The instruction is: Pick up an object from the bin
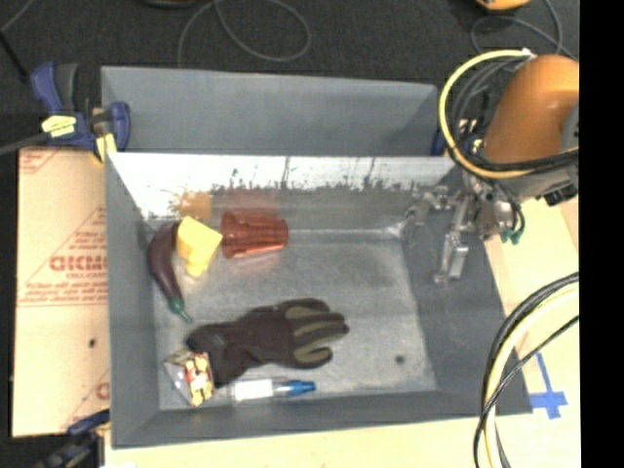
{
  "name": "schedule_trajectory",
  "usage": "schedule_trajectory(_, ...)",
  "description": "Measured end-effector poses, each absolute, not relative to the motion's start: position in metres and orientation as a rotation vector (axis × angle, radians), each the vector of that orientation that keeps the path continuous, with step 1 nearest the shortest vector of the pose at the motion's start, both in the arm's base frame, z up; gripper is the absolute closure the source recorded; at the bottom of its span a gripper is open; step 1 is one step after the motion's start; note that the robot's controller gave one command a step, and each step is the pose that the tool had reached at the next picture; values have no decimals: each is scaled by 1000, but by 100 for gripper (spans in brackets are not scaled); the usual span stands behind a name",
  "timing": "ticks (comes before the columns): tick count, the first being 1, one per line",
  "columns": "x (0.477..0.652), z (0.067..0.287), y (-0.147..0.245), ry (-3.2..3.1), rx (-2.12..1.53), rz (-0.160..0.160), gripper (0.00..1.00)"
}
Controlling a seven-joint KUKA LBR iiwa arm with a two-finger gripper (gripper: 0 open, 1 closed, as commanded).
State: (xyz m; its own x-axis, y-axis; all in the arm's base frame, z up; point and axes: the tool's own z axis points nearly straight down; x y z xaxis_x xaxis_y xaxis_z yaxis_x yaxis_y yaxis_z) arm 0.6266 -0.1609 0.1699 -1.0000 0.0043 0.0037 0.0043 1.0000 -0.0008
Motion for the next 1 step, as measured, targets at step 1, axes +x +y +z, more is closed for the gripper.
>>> schedule_trajectory(1,628,175,-160,-3146,-2,4,0)
